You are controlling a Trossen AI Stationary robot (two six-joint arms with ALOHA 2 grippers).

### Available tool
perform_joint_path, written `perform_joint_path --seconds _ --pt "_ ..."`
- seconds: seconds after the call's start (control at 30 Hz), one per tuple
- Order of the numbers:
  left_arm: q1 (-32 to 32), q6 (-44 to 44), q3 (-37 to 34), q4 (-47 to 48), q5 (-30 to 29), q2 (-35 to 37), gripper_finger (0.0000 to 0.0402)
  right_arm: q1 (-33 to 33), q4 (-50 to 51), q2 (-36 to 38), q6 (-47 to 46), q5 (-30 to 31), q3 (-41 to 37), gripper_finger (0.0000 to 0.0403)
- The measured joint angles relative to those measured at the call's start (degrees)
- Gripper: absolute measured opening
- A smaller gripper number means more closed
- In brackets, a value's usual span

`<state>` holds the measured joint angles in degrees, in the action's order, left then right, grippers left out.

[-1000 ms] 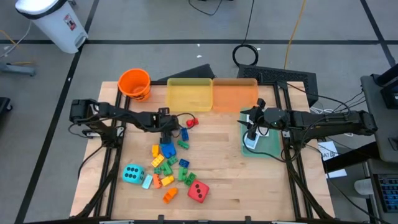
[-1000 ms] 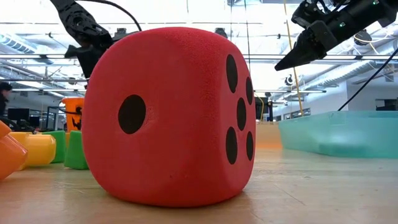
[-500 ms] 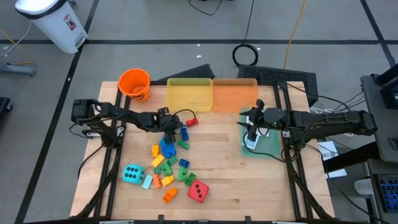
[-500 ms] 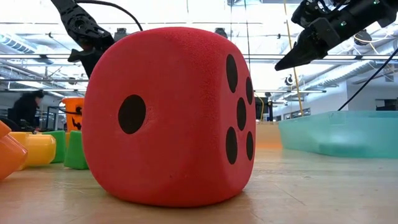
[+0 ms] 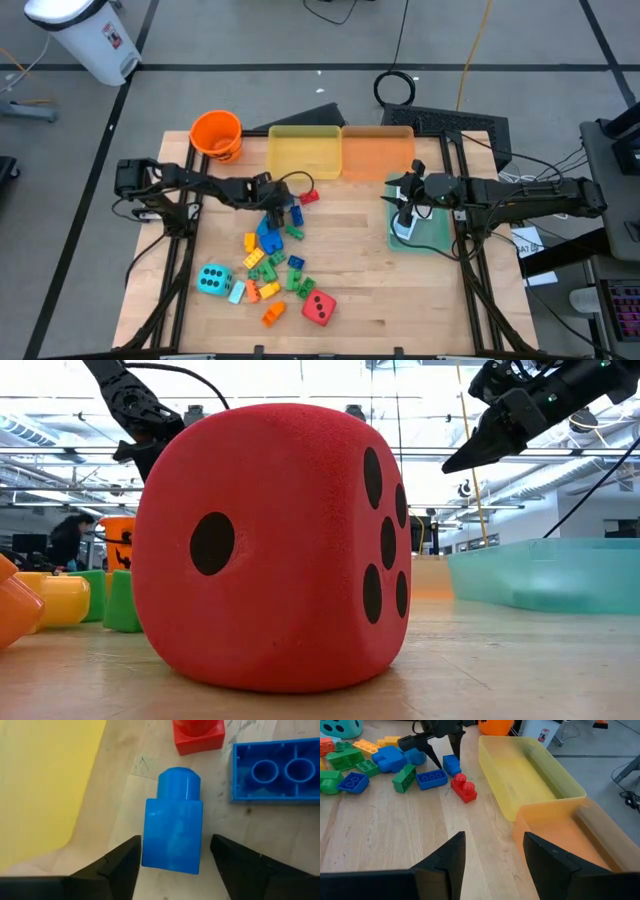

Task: Pick & Place Toys
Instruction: Put the blue game piece into the orange bin

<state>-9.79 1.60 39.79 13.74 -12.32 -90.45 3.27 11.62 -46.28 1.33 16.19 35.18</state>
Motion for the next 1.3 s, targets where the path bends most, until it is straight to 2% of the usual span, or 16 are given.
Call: perform_joint_path --seconds 0.23,0.37,0.63,0.83,0.9,1.0,1.07,1.17,1.3 --pt "-1.2 0.3 0.0 -1.1 2.4 0.0 0.0124 0.0 0.0 0.0 -0.2 0.0 0.0 0.0169" --pt "-1.0 0.5 0.0 0.5 1.6 1.1 0.0124 0.0 0.0 0.0 -0.2 0.0 0.0 0.0169" --pt "2.6 1.5 2.6 2.7 -6.5 10.0 0.0124 0.0 -1.7 -0.2 -3.5 0.0 -0.1 0.0169" --pt "8.7 -8.3 5.6 -6.1 -18.0 11.6 0.0124 0.6 -19.8 -3.5 -6.0 -0.5 -6.2 0.0169" --pt "10.3 -12.7 6.5 -11.0 -20.7 10.6 0.0124 1.9 -25.7 -6.4 -8.5 -3.0 -7.1 0.0172" --pt "12.2 -19.1 7.8 -17.0 -23.8 8.9 0.0124 4.9 -33.6 -11.7 -14.3 -13.1 -6.9 0.0189" --pt "13.1 -23.2 9.2 -19.7 -24.6 7.6 0.0124 6.4 -39.8 -15.9 -16.1 -17.6 -6.4 0.0209" --pt "13.8 -27.6 11.5 -21.5 -26.2 5.7 0.0124 7.4 -46.3 -22.1 -17.4 -19.4 -4.3 0.0246" --pt "14.0 -30.5 13.0 -21.1 -26.7 3.6 0.0124 7.6 -47.4 -29.6 -18.6 -21.2 1.5 0.0284"
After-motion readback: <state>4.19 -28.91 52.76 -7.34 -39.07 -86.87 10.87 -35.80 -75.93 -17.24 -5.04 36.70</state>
